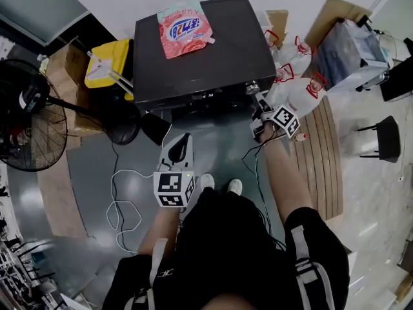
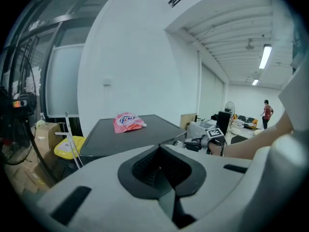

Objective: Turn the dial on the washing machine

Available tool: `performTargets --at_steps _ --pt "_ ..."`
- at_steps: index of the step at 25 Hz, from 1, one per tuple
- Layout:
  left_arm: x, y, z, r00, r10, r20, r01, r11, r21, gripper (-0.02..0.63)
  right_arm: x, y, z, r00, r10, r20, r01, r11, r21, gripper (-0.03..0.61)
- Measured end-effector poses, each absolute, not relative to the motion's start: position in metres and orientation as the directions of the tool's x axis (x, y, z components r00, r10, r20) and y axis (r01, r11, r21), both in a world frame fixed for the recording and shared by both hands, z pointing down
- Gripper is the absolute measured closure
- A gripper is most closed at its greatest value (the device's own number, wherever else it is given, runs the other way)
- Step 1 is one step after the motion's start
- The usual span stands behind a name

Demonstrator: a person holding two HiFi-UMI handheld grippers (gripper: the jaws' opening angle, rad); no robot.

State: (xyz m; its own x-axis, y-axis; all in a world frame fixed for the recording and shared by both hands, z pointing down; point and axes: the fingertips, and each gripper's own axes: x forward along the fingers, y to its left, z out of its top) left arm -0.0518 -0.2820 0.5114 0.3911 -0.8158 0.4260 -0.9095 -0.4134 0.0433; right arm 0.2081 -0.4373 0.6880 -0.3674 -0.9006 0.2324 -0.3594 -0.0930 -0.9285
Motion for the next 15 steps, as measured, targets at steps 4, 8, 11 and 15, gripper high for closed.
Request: performTargets --at_steps 4,8,11,15 --pt "-0.043 -0.291 0.500 0.440 -0.811 0.385 -0.890 -0.452 0.064 0.611 0.207 -0.409 0.619 -0.313 -0.929 0.200 -0.631 0.046 -0.774 0.569" --pt "-0.028 -0.298 0.487 0.493 -0.801 0.341 -0.864 -0.496 0.085 0.611 0.190 -0.375 0.538 -0.291 -0.950 0.111 -0.826 0.192 -0.530 0.569" --pt "-0.014 -0.304 0.475 0.535 -0.789 0.302 -0.840 -0.534 0.095 0.611 0.180 -0.348 0.483 -0.248 -0.967 0.056 -0.914 0.215 -0.344 0.571" --pt "-0.002 -0.308 0.460 0.574 -0.775 0.265 -0.816 -0.569 0.102 0.611 0.168 -0.307 0.428 -0.191 -0.981 -0.026 -0.972 0.192 -0.132 0.571"
